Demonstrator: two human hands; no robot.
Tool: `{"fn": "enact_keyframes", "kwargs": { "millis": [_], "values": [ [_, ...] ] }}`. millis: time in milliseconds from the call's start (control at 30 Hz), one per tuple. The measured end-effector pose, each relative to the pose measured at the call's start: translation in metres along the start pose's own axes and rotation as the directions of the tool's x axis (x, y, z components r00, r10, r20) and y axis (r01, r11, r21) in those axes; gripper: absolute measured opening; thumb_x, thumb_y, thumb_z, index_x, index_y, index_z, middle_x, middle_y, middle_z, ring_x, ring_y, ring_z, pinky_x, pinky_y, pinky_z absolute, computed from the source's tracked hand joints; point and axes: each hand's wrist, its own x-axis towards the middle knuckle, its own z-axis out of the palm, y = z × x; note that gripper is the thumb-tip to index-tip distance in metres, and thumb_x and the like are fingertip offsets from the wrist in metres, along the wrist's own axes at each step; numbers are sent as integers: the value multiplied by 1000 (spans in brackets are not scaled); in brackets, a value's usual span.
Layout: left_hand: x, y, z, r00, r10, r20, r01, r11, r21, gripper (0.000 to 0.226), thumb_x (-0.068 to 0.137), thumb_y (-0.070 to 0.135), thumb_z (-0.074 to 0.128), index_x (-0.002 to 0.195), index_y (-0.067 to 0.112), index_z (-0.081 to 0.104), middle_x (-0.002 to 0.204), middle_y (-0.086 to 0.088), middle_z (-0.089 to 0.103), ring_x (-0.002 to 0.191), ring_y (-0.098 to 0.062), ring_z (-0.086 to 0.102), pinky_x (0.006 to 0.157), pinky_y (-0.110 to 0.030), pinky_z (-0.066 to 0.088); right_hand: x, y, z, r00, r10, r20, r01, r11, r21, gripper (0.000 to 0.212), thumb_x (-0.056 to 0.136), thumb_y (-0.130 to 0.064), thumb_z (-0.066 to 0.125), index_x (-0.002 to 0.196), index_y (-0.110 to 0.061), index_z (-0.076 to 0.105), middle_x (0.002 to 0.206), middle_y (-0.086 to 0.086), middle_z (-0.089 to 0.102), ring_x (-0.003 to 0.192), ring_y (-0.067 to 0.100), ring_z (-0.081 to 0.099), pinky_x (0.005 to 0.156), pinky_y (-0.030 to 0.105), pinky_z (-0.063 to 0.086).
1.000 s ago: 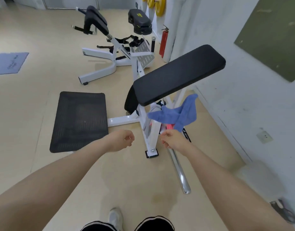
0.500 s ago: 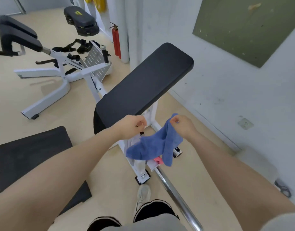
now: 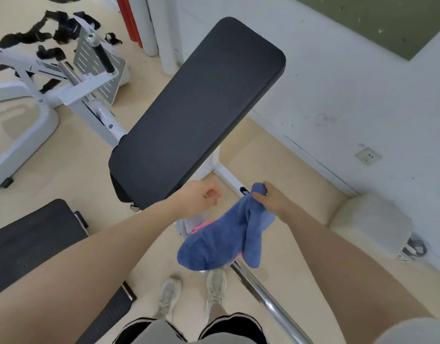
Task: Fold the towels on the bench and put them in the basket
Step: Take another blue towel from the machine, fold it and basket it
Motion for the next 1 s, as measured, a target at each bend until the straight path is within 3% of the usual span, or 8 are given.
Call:
{"fn": "enact_keyframes", "kwargs": {
  "millis": [167, 300, 433, 533, 667, 733, 833, 1000],
  "values": [
    [13, -1, -5, 998, 26, 59, -29, 998, 50, 21, 93, 13, 47, 109, 15, 61, 104, 1, 68, 98, -15, 60, 87, -22, 45, 5, -7, 5, 993, -38, -114, 31, 998, -62, 22, 89, -15, 53, 107, -4, 61, 113, 16, 62, 99, 30, 55, 80, 32, 41],
    [11, 9, -18, 992, 57, 116, -62, 997, 39, 21, 94, 16, 46, 110, 13, 59, 102, 1, 65, 97, -18, 60, 84, -27, 49, -14, -15, 6, 958, -188, -216, 138, 964, -226, 16, 82, -14, 58, 90, -3, 65, 100, 12, 62, 97, 30, 57, 81, 39, 48],
    [1, 25, -30, 972, 180, 152, -180, 984, -17, 29, 92, 9, 43, 114, 24, 55, 106, 1, 60, 91, -15, 57, 82, -24, 48, -64, -46, 2, 901, -349, -257, 342, 937, -74, 7, 82, -12, 59, 76, -15, 62, 80, 1, 65, 81, 19, 58, 70, 21, 42],
    [-14, 41, -38, 921, 361, 147, -341, 929, -145, 34, 82, 0, 46, 100, 25, 60, 113, 7, 56, 98, -5, 53, 85, -17, 40, -107, -69, 0, 849, -405, -339, 439, 898, 25, 17, 82, -12, 61, 73, -26, 59, 72, -11, 62, 69, 1, 54, 65, 9, 39],
    [-24, 46, -34, 859, 450, 244, -351, 865, -358, 14, 85, 2, 56, 98, 3, 62, 99, -4, 63, 93, -12, 59, 88, -29, 47, -146, -65, 9, 792, -335, -511, 441, 892, 98, 18, 81, -8, 61, 74, -23, 57, 72, -12, 60, 66, -1, 51, 62, 10, 39],
    [-31, 48, -16, 849, 437, 298, -342, 883, -321, 4, 88, 5, 57, 88, 8, 60, 88, -2, 61, 83, -12, 57, 80, -28, 47, -163, -54, 19, 745, -251, -618, 445, 877, 181, 22, 81, -4, 60, 71, -23, 55, 71, -15, 58, 66, -5, 51, 62, 9, 38],
    [-48, 53, 18, 861, 399, 314, -357, 916, -184, 13, 90, 15, 54, 78, 13, 55, 81, -3, 57, 76, -16, 51, 73, -29, 40, -193, -38, 30, 678, -116, -726, 463, 834, 300, 31, 82, -3, 61, 68, -30, 52, 70, -17, 57, 65, -8, 51, 65, 10, 39],
    [-75, 79, 62, 807, 437, 398, -411, 899, -154, 34, 86, 34, 46, 87, 2, 56, 78, -2, 53, 75, -15, 47, 72, -33, 37, -259, -1, 30, 533, 78, -843, 578, 693, 430, 28, 86, 0, 59, 71, -23, 55, 71, -10, 57, 66, -5, 52, 68, 12, 41]
  ]
}}
